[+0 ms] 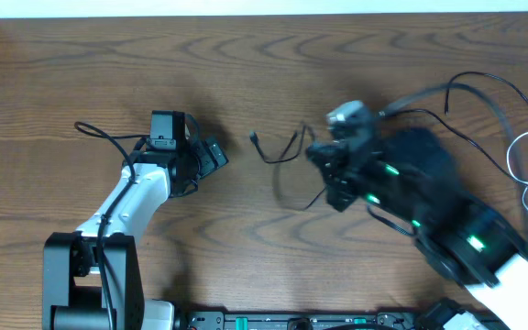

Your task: Untangle cables

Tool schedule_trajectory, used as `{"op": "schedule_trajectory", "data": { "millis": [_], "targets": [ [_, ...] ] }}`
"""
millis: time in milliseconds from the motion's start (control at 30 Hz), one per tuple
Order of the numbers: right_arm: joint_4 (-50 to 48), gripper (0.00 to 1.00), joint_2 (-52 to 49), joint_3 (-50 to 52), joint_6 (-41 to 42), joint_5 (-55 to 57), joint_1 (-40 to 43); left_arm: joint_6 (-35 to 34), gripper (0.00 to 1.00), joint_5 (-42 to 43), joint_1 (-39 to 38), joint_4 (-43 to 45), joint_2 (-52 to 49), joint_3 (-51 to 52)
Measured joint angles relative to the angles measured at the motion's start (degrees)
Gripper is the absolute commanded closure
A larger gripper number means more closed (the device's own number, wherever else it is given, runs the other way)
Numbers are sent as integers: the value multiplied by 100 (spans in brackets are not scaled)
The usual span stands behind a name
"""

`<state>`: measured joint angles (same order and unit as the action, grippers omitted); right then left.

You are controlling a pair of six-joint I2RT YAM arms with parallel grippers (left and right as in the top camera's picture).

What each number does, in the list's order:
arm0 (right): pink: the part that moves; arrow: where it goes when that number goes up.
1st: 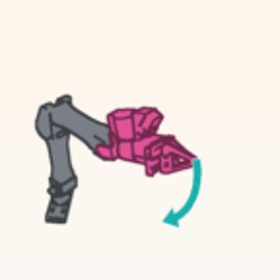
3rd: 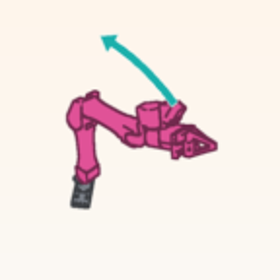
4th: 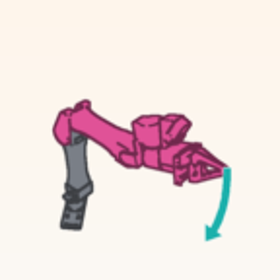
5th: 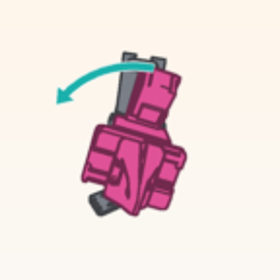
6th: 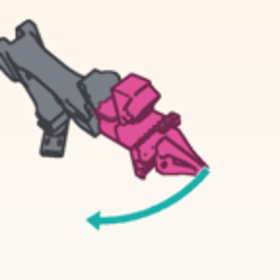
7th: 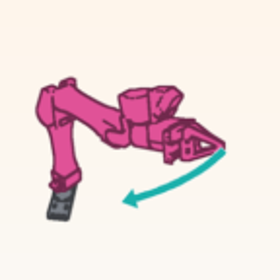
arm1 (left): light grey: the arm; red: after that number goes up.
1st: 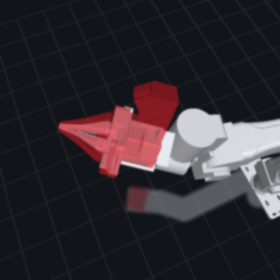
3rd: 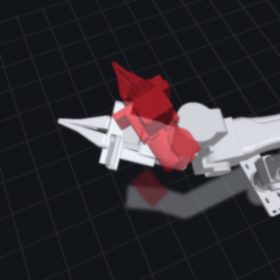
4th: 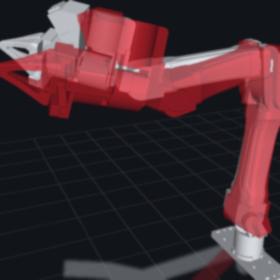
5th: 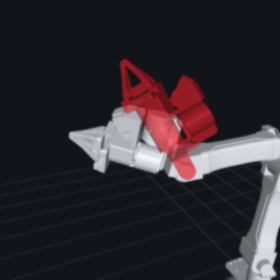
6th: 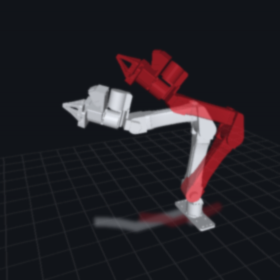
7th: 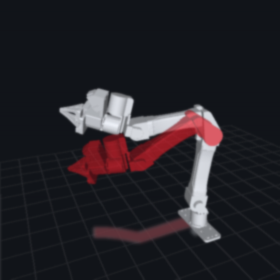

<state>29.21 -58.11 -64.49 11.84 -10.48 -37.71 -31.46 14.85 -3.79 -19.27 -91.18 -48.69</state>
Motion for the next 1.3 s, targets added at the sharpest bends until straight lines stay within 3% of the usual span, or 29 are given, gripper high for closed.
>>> {"op": "schedule_trajectory", "data": {
  "millis": [367, 633, 1000, 1300],
  "targets": [
    [-1405, 99, 1615, -111, -658, 1624, 0, 0, 2, 0, 0, -2, 0, 0],
    [-1690, 98, 1836, -118, -992, 2184, 0, 0, 2, 0, 0, -2, 0, 0],
    [-1921, 99, 859, -118, -1220, 2983, 122, 0, 2, 0, 0, -2, 0, 0],
    [-3875, 99, -802, -114, -1351, 3095, 1475, 0, 2, -11, 0, -7, 0, 0]
  ]
}}
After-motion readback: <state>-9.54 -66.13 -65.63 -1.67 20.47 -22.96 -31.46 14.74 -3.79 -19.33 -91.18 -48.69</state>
